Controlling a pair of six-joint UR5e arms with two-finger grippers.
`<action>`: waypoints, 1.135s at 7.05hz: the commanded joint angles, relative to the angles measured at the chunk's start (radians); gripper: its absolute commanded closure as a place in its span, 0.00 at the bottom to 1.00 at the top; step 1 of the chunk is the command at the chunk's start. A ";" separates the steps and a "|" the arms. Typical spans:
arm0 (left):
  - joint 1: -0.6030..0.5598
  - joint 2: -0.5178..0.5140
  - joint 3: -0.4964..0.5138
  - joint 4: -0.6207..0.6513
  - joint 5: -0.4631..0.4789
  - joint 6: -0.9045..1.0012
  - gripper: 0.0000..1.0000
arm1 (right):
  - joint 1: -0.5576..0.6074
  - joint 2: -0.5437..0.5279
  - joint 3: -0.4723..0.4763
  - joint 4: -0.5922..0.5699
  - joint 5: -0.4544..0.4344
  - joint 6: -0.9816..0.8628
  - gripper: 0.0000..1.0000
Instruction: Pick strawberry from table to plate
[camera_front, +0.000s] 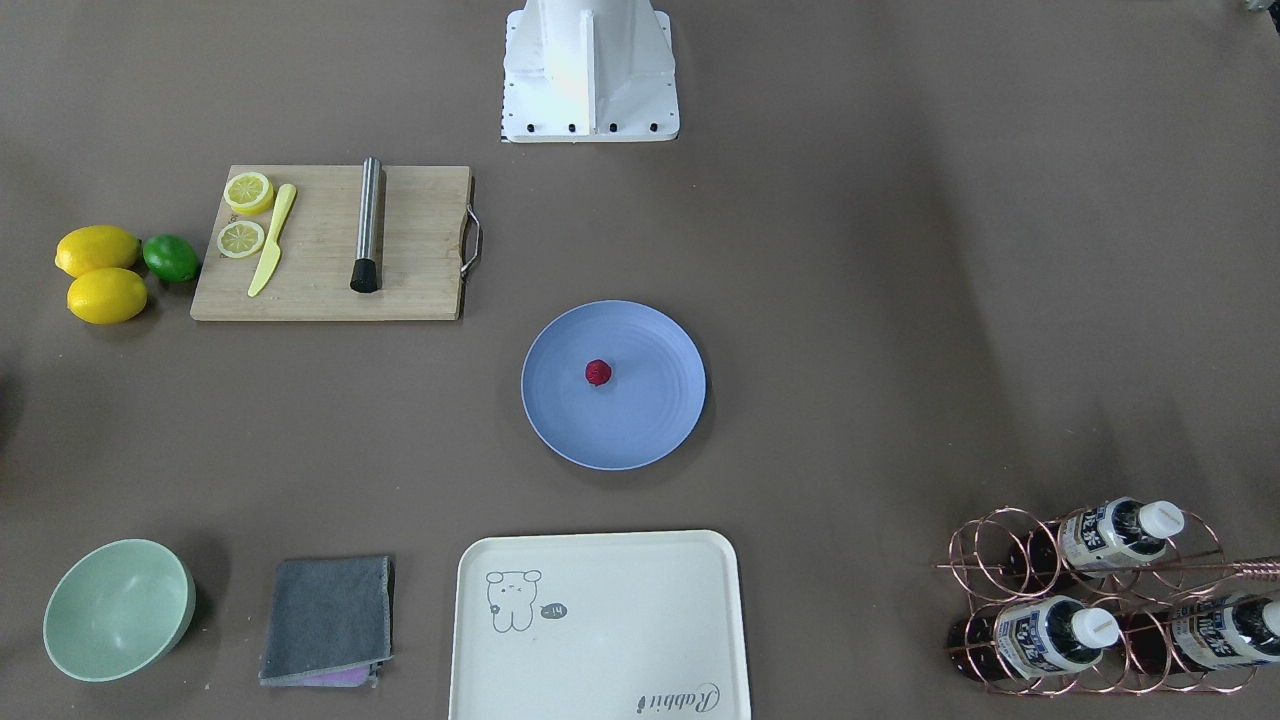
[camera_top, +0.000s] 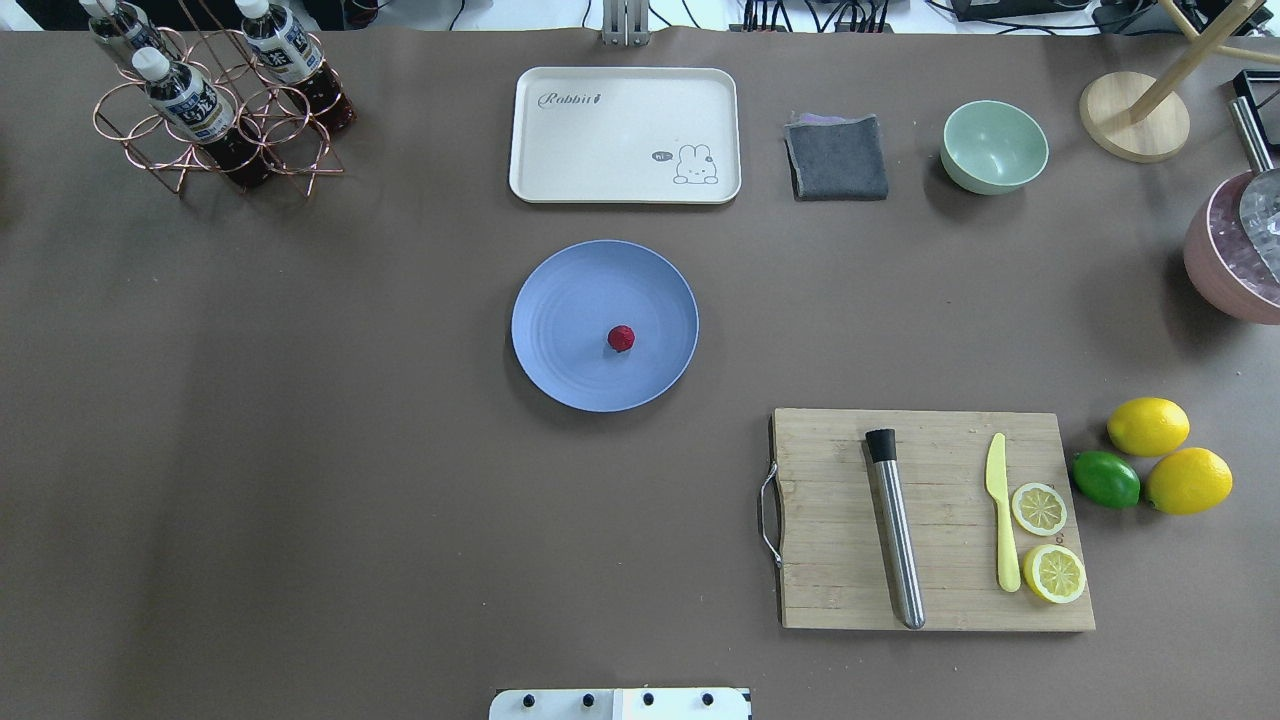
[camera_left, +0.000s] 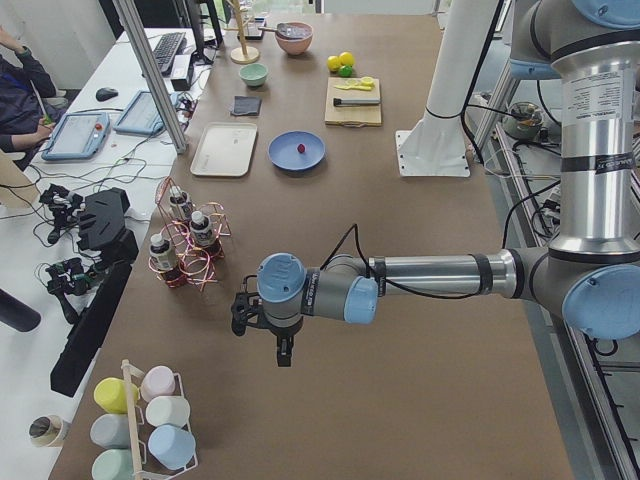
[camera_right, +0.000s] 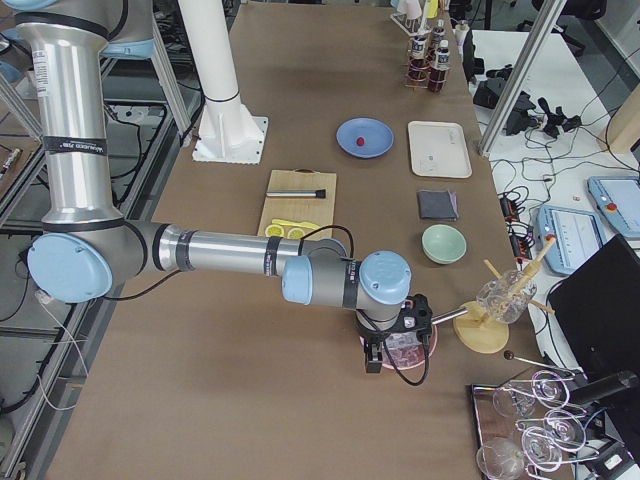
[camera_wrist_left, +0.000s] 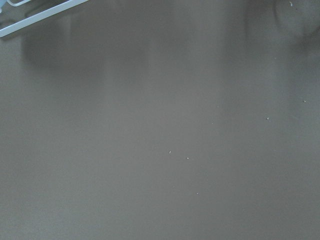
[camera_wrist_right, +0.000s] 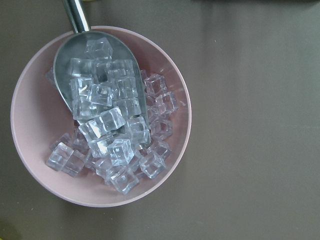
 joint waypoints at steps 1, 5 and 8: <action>0.000 0.000 0.000 0.000 0.000 0.000 0.02 | 0.000 -0.001 0.000 0.002 0.000 -0.001 0.00; 0.000 0.003 0.003 0.001 0.002 0.000 0.02 | 0.000 -0.001 0.003 0.002 0.000 0.000 0.00; 0.000 0.002 0.017 0.000 0.000 0.000 0.02 | 0.000 -0.002 0.000 0.002 0.022 -0.001 0.00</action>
